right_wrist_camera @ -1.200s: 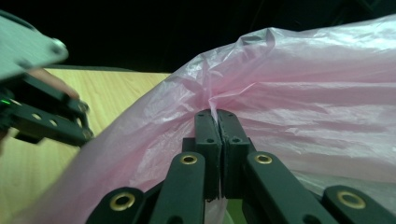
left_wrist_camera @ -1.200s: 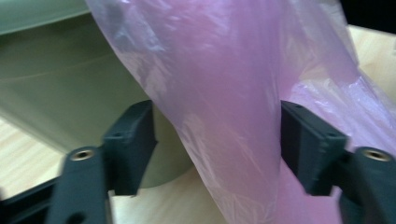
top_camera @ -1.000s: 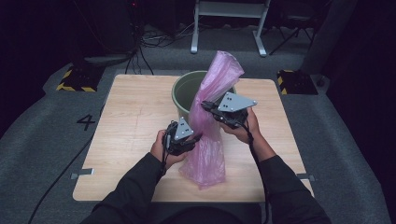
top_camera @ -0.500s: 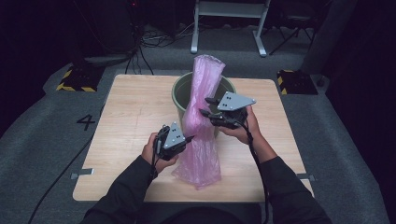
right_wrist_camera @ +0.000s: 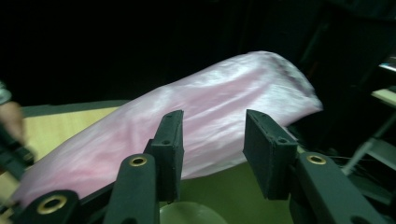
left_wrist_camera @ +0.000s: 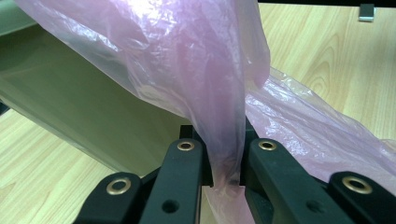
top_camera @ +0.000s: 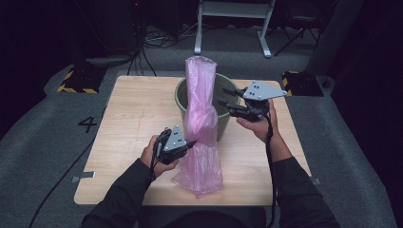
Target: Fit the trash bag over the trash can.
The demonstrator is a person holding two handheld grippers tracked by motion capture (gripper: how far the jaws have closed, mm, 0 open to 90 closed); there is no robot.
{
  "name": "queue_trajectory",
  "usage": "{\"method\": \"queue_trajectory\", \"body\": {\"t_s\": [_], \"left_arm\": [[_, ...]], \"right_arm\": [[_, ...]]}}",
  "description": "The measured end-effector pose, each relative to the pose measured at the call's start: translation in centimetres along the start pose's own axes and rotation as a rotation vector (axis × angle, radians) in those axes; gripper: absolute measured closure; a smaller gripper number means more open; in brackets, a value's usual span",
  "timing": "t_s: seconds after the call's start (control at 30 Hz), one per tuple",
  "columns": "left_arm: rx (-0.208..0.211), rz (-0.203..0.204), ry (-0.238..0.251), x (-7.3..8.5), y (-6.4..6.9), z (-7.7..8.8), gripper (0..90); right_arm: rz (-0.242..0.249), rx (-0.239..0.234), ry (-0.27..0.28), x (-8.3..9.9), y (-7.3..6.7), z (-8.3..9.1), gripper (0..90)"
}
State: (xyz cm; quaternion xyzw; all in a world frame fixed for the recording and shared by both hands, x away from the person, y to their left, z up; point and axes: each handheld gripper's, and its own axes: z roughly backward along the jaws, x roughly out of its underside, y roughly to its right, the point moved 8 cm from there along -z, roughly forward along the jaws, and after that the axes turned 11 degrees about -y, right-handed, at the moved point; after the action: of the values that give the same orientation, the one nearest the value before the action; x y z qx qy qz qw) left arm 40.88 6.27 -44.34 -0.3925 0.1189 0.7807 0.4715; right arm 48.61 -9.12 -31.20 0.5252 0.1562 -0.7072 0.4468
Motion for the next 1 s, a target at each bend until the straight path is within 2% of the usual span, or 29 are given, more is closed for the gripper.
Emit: {"method": "queue_trajectory", "body": {"t_s": [0.1,0.23,0.3,0.37,0.4,0.47,0.5,0.63,0.7,0.9,1.0], "left_arm": [[0.006,-0.015,-0.013,0.0,0.1,-0.1,86.0],[0.029,-0.042,-0.038,0.0,0.4,-0.3,86.0],[0.029,-0.048,-0.045,-0.1,0.4,-0.4,86.0],[0.03,-0.051,-0.048,-0.1,0.5,-0.4,86.0],[0.028,-0.055,-0.052,-0.1,0.5,-0.3,86.0],[0.028,-0.052,-0.046,-0.1,0.5,-0.2,85.8],[0.028,-0.052,-0.046,-0.1,0.5,-0.2,85.7],[0.016,-0.048,-0.016,-0.2,0.3,0.3,84.0],[0.006,-0.049,-0.002,-0.4,0.2,0.6,82.5],[-0.025,-0.061,0.042,-1.0,0.1,1.7,80.6],[-0.031,-0.052,0.072,-1.5,-0.1,2.4,77.5]], "right_arm": [[-0.004,0.018,0.005,-0.9,0.1,-0.3,53.8],[0.047,0.032,-0.016,-2.3,-0.8,-1.4,49.2],[0.06,0.022,-0.026,-2.9,-1.4,-2.1,48.6],[0.081,0.001,-0.063,-3.1,-1.9,-3.1,48.7],[0.081,-0.004,-0.099,-3.0,-2.0,-4.2,51.1],[0.083,-0.027,-0.136,-2.6,-2.1,-5.1,54.3],[0.083,-0.027,-0.136,-2.6,-2.1,-5.1,54.3],[0.108,-0.052,-0.268,-0.9,-2.1,-7.3,60.7],[0.088,-0.076,-0.324,0.2,-1.7,-8.1,63.5],[0.066,-0.119,-0.388,1.4,-1.5,-8.7,69.6],[0.079,-0.136,-0.423,2.1,-1.6,-8.8,74.8]]}}
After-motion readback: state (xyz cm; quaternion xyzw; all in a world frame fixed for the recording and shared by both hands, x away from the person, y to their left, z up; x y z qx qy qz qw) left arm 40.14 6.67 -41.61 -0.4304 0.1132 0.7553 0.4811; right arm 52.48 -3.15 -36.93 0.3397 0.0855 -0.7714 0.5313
